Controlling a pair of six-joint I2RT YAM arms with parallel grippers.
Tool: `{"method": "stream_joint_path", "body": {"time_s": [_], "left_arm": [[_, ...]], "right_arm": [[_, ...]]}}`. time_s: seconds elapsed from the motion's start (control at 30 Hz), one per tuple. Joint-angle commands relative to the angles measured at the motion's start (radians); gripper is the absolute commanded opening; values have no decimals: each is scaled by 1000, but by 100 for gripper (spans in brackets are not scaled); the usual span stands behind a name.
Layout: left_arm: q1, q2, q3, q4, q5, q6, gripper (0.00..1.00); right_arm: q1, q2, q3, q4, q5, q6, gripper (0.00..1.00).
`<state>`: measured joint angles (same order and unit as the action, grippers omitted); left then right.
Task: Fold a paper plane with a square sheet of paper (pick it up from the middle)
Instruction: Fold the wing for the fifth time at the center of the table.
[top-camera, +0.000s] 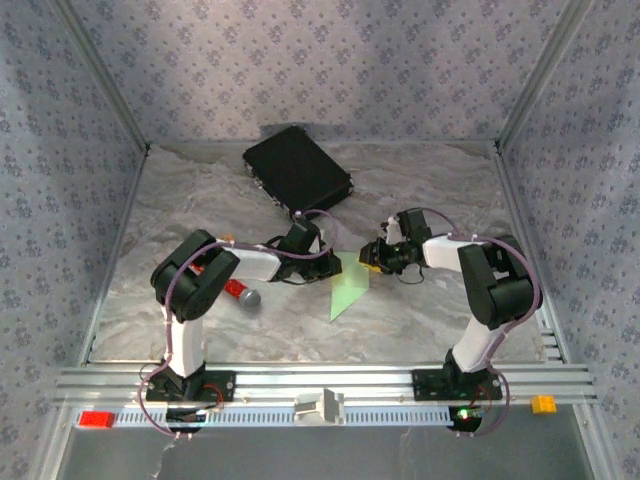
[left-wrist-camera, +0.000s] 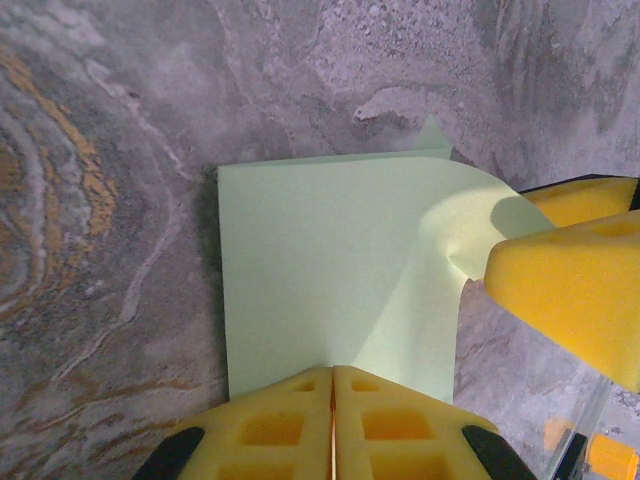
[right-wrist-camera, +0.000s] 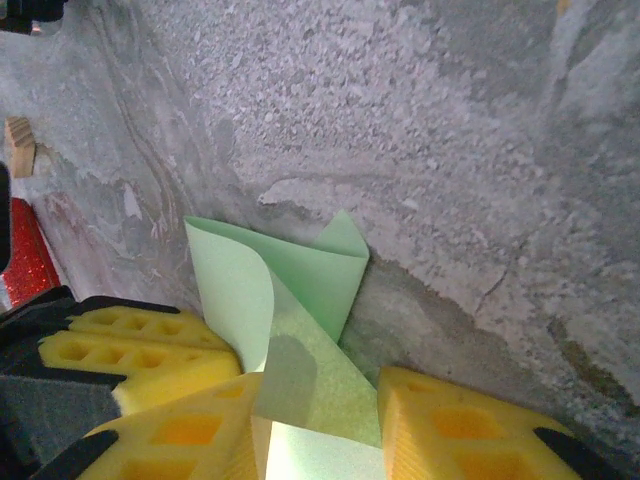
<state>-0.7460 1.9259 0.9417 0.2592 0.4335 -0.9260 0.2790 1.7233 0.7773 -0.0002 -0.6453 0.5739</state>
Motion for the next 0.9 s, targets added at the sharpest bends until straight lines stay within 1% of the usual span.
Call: {"method": "stream_joint_path", "body": {"time_s": [0.0, 0.33, 0.47, 0.6, 0.7, 0.87], "left_arm": [[-4, 10, -37, -101, -12, 4, 9], [-2, 3, -36, -100, -3, 10, 9], [4, 3, -41, -75, 23, 14, 9], [13, 8, -37, -54, 58, 21, 9], [23, 13, -39, -44, 77, 26, 9], [36, 19, -44, -28, 101, 31, 9]], "right_arm": [[-11, -13, -20, -16, -35, -32, 35], [-36, 21, 38, -60, -37, -119, 38], [-36, 36, 43, -55, -60, -136, 38], [-37, 45, 49, -47, -101, -150, 34], [-51, 47, 43, -32, -127, -144, 29], [-63, 48, 39, -31, -178, -155, 26]]}}
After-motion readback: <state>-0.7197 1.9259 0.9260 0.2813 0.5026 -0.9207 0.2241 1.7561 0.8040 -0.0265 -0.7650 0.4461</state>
